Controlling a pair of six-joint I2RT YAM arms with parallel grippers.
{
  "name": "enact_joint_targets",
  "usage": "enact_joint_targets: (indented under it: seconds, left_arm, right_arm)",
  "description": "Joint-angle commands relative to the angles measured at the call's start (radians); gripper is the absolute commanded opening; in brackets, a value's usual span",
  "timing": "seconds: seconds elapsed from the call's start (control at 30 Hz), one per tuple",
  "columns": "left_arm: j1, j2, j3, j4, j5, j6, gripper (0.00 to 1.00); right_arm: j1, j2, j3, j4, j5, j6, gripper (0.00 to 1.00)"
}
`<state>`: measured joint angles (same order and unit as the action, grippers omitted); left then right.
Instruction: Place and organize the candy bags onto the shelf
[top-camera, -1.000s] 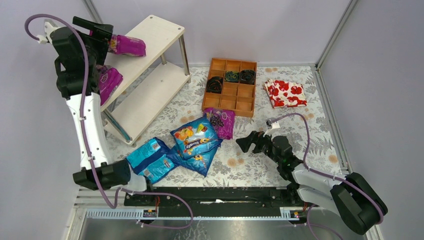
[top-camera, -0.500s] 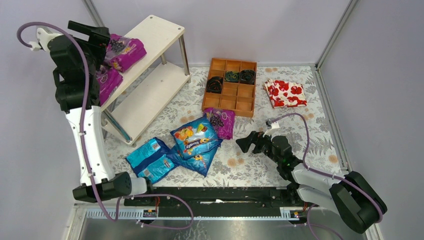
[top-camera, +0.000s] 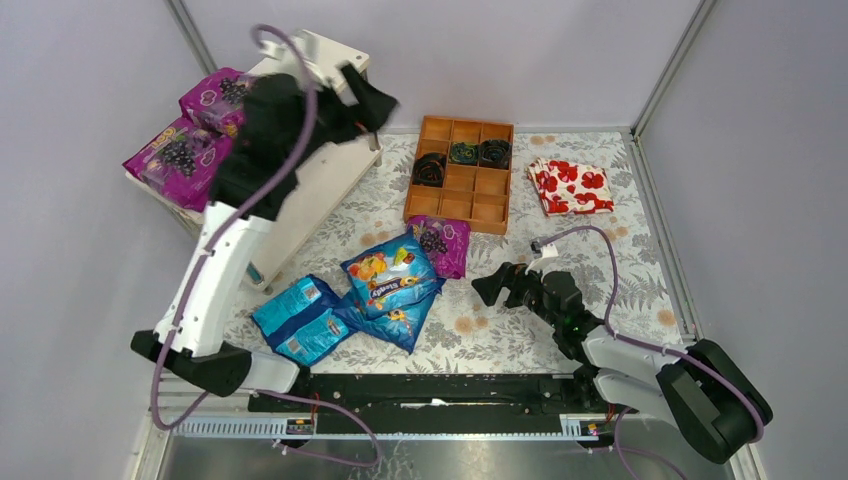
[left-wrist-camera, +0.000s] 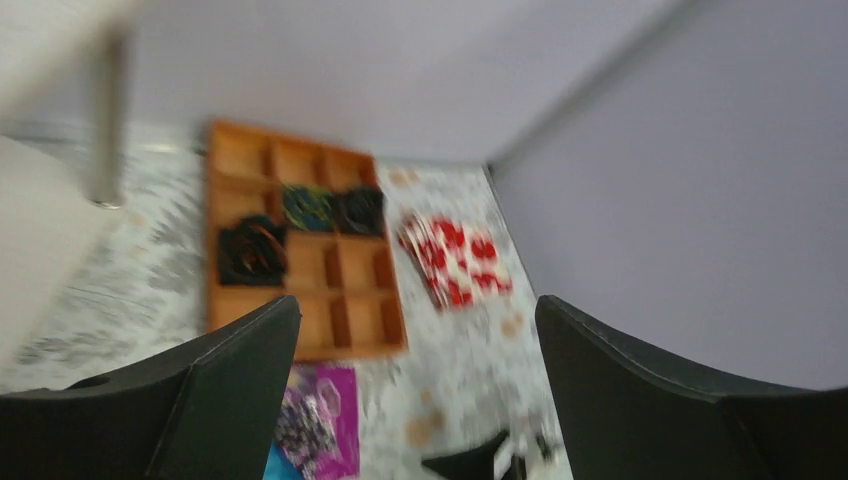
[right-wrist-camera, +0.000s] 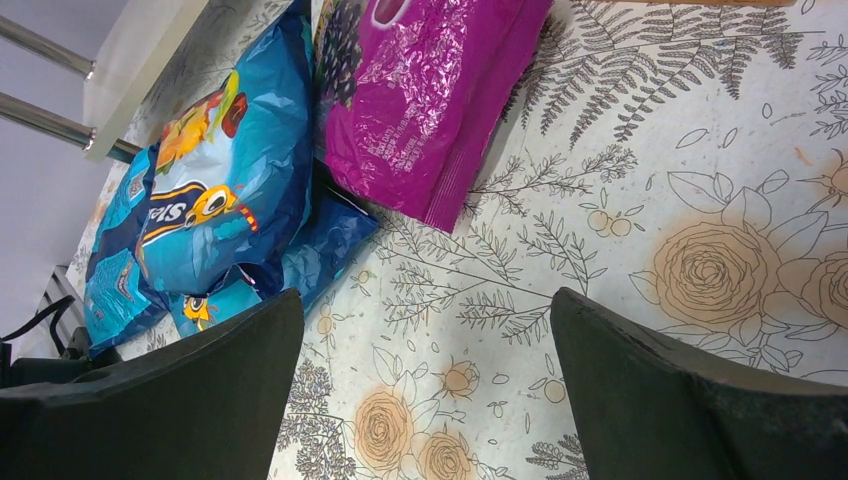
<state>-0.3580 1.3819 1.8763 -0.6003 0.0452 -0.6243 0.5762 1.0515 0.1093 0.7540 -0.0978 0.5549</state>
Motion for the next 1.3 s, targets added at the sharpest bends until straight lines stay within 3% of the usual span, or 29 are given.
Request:
enact_joint_targets:
  seconds: [0.0,0.1,0.2,0.33,0.67,0.9,1.27]
  left_arm:
    - [-0.219,-0.024,-0.139,0.068,0.039,0.211,0.94]
    - [-0.404,-0.006,-0.228,0.072,-0.070,0.352,0.97]
    - [-0.488,0.006,-0.284,0.085,-0.203,0.440,0.99]
    - [-0.495,-0.026,-0.347,0.175,-0.195,0.473,0.99]
    - [-0.496,-0.265,-0.717,0.568,-0.259,0.552,0.99]
    - [-0.495,-0.386,-0.857,0.656,-0.275,0.518,0.99]
    - [-0.496,-0.398,-0.856,0.652,-0.225,0.473,0.99]
  right_arm:
    - [0.007,0.017,0.042,0.028,0.028,0.010,1.00]
    - [0.007,0.068,0.083,-0.002,0.043,0.022,1.00]
    - [0.005,0.134,0.150,-0.054,0.040,0.031,1.00]
    - [-0.012,0.194,0.217,-0.117,0.014,0.092,1.00]
    - [-0.124,0.592,0.292,0.303,-0.305,0.410,1.00]
    - [-0.124,0.703,0.404,0.245,-0.268,0.425,1.00]
    - [-0.090,0.782,0.486,0.173,-0.120,0.403,1.00]
